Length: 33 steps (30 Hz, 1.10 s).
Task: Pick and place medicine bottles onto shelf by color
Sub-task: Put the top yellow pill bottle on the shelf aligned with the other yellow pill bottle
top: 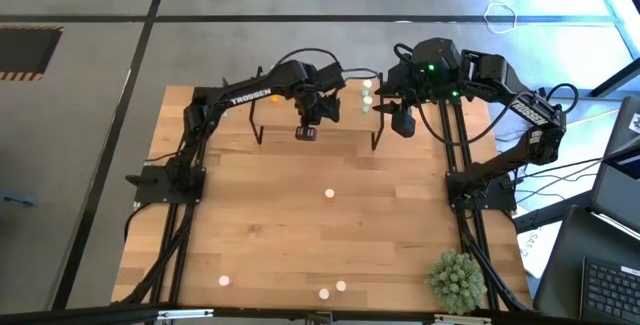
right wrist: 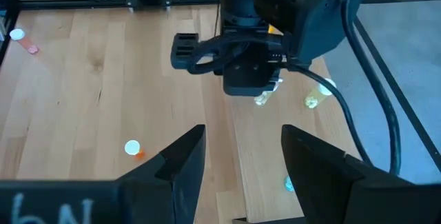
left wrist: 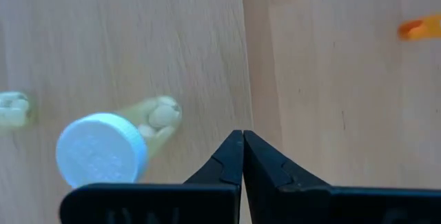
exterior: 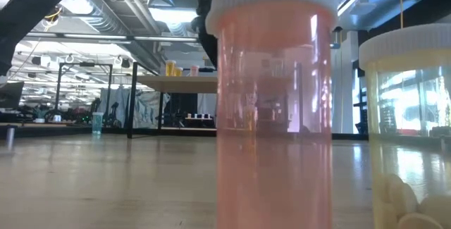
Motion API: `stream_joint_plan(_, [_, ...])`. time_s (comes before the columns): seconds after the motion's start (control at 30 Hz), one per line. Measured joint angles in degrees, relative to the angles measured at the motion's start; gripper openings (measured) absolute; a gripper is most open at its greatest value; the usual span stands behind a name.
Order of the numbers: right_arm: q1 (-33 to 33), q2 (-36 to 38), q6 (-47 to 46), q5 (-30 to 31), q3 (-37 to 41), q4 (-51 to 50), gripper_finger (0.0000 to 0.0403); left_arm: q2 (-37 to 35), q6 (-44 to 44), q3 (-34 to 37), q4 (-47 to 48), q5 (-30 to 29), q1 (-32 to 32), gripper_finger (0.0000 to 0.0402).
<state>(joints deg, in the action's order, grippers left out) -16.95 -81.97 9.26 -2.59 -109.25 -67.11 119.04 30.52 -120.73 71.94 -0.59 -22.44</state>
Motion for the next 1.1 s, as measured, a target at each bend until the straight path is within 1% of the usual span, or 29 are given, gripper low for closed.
stream_joint_plan(0.17, [0.0, 0.0, 0.0, 0.0, 0.0, 0.0, 0.0193, -0.1, 1.0, 0.3, -0.9, -3.2, 0.0, 0.0000])
stream_joint_plan(1.1, [0.0, 0.0, 0.0, 0.0, 0.0, 0.0, 0.0193, -0.1, 9.1, 0.2, -7.6, -4.8, -1.3, 0.0000])
